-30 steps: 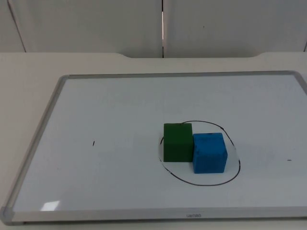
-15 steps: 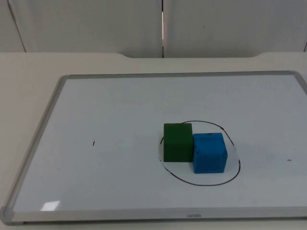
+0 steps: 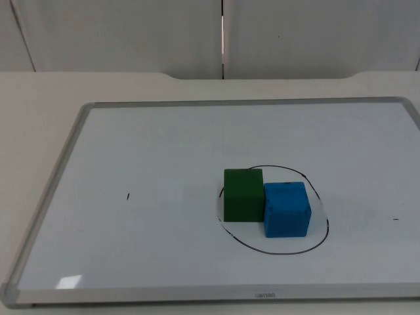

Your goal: Push the two cubes into the marked area.

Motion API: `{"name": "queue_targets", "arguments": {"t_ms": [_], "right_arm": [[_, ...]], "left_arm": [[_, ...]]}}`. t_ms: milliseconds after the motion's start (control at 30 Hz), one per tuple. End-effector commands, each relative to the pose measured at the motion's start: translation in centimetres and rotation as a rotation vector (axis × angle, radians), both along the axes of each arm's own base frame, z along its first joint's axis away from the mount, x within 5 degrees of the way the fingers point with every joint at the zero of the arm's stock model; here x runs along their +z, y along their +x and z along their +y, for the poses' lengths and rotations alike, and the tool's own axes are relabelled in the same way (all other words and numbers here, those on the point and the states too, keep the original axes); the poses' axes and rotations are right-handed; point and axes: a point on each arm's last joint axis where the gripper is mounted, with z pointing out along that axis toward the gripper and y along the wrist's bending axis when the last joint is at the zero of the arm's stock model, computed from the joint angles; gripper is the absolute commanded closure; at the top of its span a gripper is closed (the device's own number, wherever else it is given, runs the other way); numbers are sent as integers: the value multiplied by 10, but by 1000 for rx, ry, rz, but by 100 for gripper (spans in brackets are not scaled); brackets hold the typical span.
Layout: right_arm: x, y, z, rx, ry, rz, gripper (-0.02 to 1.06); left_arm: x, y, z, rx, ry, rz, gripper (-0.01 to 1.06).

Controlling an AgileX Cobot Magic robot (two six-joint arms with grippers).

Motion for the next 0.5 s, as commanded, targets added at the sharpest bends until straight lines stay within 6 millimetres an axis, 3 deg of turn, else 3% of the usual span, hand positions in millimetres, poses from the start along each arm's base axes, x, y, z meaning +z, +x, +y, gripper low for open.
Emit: {"name": "queue_targets", "arguments": {"t_ms": [0,467], "right_arm": [[0,0,0,-3,4,-13,-1],[0,0,0,-6,6,-12,-1]], "left_arm": [[-1,0,-1,-7,-12,-6,0],[-1,0,-1,-6,-11,-6,0]]}}
